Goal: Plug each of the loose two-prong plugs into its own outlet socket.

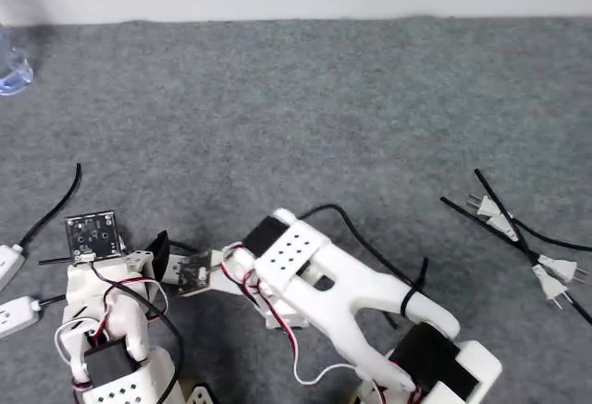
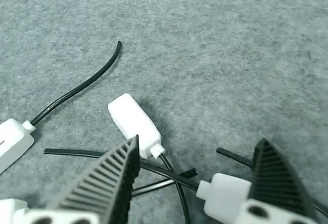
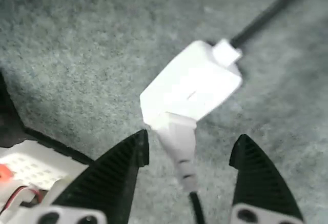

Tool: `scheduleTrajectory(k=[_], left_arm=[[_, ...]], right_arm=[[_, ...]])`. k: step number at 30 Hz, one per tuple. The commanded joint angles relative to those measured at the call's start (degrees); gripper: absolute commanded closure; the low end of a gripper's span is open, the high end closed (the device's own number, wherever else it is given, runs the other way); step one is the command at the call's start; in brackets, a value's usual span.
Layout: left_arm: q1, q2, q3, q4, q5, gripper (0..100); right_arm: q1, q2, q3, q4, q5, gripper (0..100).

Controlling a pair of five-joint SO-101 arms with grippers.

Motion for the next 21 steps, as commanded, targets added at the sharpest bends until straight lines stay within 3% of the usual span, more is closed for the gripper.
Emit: scheduleTrajectory(k=[1,8,13,17,21], left_arm=[[-0.35,-0.44,-2.15,-1.67,0.53,67],[-0.35,-0.44,-2.15,-1.67,0.62,67],[2.11,-0.44,-1.98,-1.67,0.35,67],[14.07,-0.44,-2.15,-1.67,-1.14,67],[33.05,-0.18,-1.8,-0.44,-10.73,67]], right_arm=[[-0.13,-4.18,-11.69,8.04,-0.53,76.4],[1.36,-10.95,-24.79,17.45,-0.62,76.4],[13.05,-15.87,-29.8,17.01,-0.62,76.6],[29.58,-17.89,-25.32,11.3,-3.25,76.7],[41.36,-19.12,-15.03,3.56,-11.52,76.8]])
